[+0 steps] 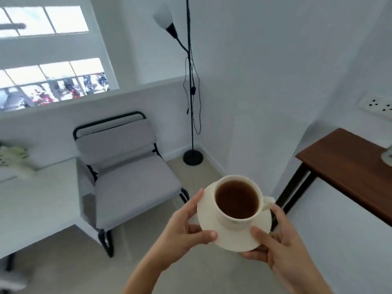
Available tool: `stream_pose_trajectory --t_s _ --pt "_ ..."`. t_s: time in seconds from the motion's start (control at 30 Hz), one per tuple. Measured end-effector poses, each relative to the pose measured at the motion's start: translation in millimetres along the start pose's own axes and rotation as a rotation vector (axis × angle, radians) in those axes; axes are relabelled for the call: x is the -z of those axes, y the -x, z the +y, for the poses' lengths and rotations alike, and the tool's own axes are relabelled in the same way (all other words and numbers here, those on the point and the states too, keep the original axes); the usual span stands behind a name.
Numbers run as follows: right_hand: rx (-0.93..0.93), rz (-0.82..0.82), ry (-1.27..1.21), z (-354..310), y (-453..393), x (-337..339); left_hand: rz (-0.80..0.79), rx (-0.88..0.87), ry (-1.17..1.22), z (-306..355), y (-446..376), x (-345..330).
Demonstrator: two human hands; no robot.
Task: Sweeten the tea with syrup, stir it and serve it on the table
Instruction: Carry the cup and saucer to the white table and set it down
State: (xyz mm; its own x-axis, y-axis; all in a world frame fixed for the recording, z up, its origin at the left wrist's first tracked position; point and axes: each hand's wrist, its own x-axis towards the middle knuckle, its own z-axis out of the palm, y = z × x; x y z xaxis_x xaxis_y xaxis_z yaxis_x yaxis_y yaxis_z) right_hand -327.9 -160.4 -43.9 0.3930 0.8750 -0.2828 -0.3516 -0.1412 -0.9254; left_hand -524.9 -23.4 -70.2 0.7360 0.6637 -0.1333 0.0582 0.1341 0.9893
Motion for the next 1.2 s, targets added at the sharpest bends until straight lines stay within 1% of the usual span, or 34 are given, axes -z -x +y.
stream_pose_trajectory --t_s 0.2,0.37,0.5,0.6,0.8,0.93,1.1,1.2 --pt "-0.09 -0.195 0.032 48 8 -138 0.231 -0.006 0.026 -8 114 116" --pt "-0.164 -0.386 0.05 80 15 -249 0.412 -0.015 0.059 -15 201 198" --pt "-0.212 -0.575 0.085 97 14 -327 0.557 -0.006 0.097 -20 255 253" --pt "-0.274 -0.669 0.103 109 2 -382 0.648 -0.01 0.106 -25 284 293" --pt "-0.353 -0.845 0.153 138 -43 -482 0.815 -0.003 0.134 -36 313 373" --pt "-0.366 -0.909 0.185 162 -87 -547 0.902 0.024 0.167 -45 313 436" --pt "-0.363 -0.959 0.252 181 -145 -621 0.949 0.022 0.198 -48 303 510" --pt "-0.343 -0.99 0.336 190 -176 -662 0.966 0.047 0.198 -47 293 552"
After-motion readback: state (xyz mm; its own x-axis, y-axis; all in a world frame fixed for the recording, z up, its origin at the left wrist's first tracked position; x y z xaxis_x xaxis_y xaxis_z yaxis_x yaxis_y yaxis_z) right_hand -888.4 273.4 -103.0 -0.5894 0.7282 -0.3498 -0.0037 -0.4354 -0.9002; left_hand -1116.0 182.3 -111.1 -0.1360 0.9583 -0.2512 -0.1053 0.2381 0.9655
